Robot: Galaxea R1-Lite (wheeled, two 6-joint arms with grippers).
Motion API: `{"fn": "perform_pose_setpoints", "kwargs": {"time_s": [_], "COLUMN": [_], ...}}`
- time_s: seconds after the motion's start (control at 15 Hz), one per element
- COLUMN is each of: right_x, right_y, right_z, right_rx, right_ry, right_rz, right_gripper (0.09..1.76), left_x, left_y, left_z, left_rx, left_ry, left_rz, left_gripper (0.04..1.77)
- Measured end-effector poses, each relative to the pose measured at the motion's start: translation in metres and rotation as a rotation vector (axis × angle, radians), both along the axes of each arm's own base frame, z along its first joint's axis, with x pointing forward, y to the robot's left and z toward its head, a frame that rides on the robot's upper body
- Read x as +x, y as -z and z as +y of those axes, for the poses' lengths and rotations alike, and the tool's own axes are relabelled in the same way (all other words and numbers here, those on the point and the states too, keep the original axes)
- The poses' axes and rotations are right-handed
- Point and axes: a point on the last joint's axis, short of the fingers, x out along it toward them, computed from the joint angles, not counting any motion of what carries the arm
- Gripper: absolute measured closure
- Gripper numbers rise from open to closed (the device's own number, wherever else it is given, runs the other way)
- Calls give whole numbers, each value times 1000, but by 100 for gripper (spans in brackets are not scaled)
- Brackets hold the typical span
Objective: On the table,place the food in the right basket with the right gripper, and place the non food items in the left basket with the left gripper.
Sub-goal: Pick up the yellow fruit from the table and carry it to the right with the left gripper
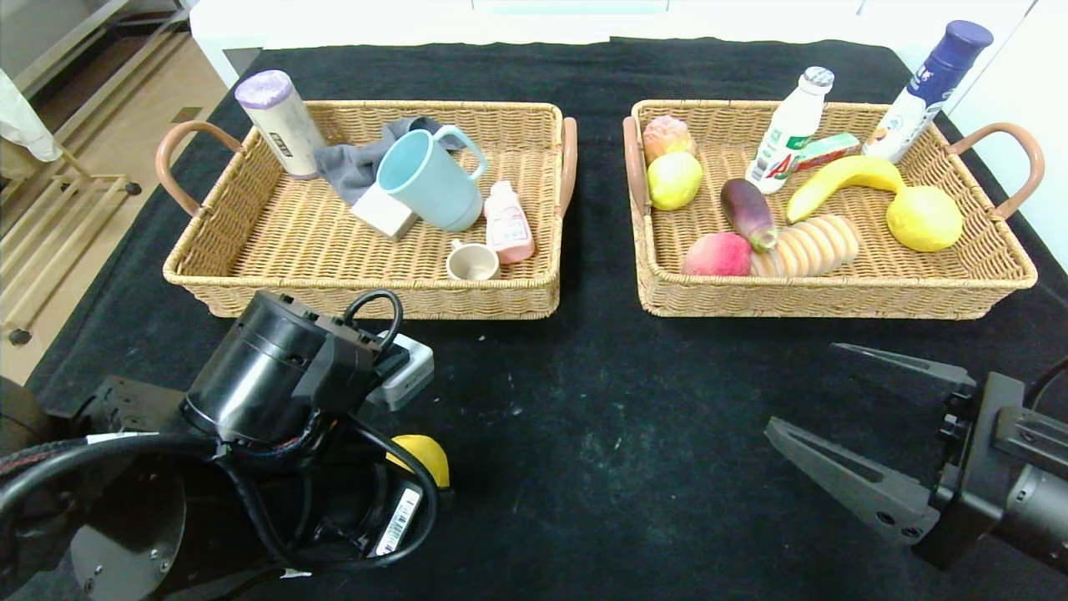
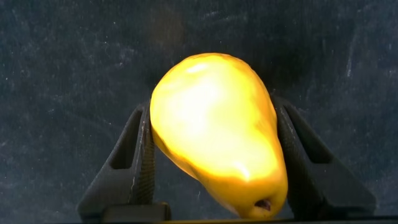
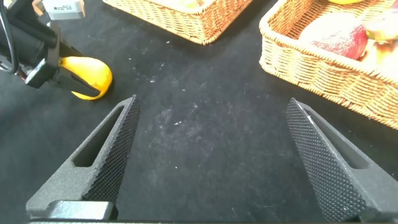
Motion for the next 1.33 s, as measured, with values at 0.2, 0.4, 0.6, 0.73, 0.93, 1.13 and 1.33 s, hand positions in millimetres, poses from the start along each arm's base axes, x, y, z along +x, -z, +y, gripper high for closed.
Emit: {"fn": "perform_pose_setpoints", "kwargs": {"time_s": [0.2, 0.4, 0.6, 0.73, 0.93, 1.13, 1.33], "right_x": [-1, -2, -5, -6, -6, -3, 1], "right_y": [0, -2, -6, -9, -12, -20, -30], "right_z": [0, -1, -3, -4, -7, -12, -20], "right_rx": [0, 5, 14, 20, 28, 42, 64], "right_ry": [0, -4, -8, -6, 10, 46, 95], "right_rz": [-1, -8, -22, -33, -46, -71, -105], "right_gripper": [14, 14, 14, 14, 14, 14, 14], "left_x": [-1, -4, -15, -22, -26, -25, -18], "left_y": [-1, -13, -31, -40, -52, -59, -57], "left_z": [0, 2, 0, -5, -16, -36, -64], "left_rx": [0, -32, -92, -118, -150, -201, -228], "left_ry": [1, 12, 52, 89, 137, 188, 229], "left_rz": [-4, -39, -89, -113, -142, -188, -217], "left_gripper": [67, 68, 68, 68, 68, 68, 69]}}
